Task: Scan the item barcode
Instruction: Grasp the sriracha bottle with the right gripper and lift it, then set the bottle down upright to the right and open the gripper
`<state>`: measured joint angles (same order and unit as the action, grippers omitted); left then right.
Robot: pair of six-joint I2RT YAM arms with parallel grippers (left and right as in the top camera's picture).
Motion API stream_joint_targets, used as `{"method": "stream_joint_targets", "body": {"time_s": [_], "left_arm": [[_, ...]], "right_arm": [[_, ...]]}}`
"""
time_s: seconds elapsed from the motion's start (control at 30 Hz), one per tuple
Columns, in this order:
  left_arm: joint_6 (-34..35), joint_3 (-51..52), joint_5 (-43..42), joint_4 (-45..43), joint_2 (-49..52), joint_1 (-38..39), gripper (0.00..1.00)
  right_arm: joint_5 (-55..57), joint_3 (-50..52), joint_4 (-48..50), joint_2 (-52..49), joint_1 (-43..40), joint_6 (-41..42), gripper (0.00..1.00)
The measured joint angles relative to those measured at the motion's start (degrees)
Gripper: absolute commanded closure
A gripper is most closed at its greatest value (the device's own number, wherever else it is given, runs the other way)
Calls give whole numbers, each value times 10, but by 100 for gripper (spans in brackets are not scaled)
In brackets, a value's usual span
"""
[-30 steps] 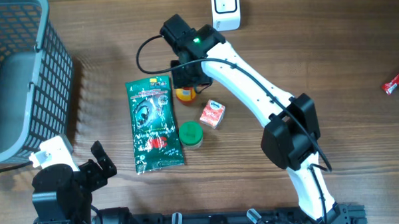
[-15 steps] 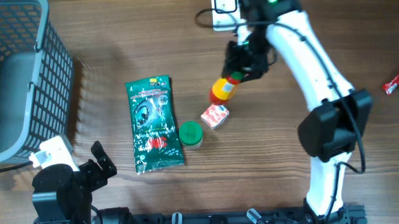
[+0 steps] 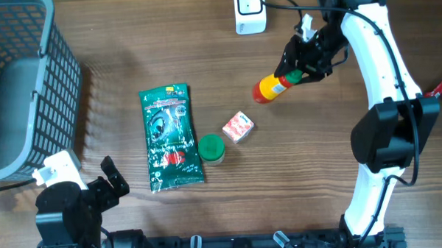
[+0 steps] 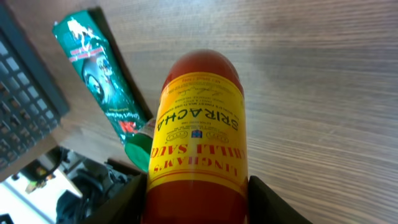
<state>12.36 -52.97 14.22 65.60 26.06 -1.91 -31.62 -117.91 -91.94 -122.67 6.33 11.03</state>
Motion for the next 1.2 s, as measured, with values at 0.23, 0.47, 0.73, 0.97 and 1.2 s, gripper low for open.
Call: {"method": "stream_joint_targets", "body": {"time_s": [0.23, 0.47, 0.73, 0.97, 1.2], "left_arm": [[0, 0, 0, 0, 0, 0, 0], [0, 0, 0, 0, 0, 0, 0], [0, 0, 0, 0, 0, 0, 0], [0, 0, 0, 0, 0, 0, 0], [0, 0, 0, 0, 0, 0, 0]], "right_arm": [[31, 45, 17, 0, 0, -6, 70], [188, 46, 69, 0, 0, 94, 70], [245, 58, 81, 0, 8, 209, 44], [246, 58, 91, 0, 14, 238, 1], [193, 8, 57, 0, -17, 243, 0]]}}
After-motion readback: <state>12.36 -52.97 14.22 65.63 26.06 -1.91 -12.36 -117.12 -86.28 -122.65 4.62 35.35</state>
